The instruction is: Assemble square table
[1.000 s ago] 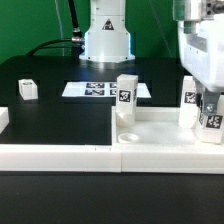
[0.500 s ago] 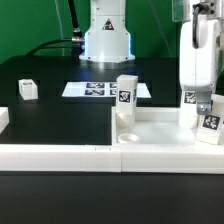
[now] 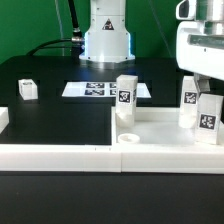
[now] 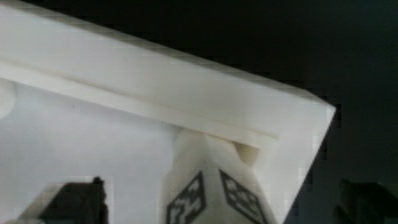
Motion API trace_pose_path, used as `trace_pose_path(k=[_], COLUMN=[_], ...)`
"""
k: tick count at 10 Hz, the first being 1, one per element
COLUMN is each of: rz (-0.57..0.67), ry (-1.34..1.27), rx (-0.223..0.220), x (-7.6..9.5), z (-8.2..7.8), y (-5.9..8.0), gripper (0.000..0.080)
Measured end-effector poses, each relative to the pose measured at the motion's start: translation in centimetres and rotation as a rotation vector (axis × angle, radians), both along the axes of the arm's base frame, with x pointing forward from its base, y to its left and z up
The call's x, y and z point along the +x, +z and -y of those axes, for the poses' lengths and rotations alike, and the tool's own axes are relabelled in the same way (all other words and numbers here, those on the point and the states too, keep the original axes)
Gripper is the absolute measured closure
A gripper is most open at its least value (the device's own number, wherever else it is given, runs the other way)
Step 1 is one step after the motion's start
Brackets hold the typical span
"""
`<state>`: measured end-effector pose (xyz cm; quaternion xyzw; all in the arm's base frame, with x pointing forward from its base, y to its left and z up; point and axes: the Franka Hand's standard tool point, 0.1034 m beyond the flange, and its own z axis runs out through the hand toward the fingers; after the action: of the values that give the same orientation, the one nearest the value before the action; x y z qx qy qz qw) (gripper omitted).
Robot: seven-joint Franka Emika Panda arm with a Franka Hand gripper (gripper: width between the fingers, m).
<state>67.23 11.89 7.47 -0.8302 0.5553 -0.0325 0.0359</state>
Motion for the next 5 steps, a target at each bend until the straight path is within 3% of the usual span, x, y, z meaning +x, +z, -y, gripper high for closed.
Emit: trace_pose_path(k=[2, 5], rz=[-0.001, 0.012], ry=[0.128, 0.631], rx=[-0.016, -0.089], x=[0.0, 1.3], z=[0.2, 2.0], y=[0.0, 0.2], gripper=[0.0151, 0.0151])
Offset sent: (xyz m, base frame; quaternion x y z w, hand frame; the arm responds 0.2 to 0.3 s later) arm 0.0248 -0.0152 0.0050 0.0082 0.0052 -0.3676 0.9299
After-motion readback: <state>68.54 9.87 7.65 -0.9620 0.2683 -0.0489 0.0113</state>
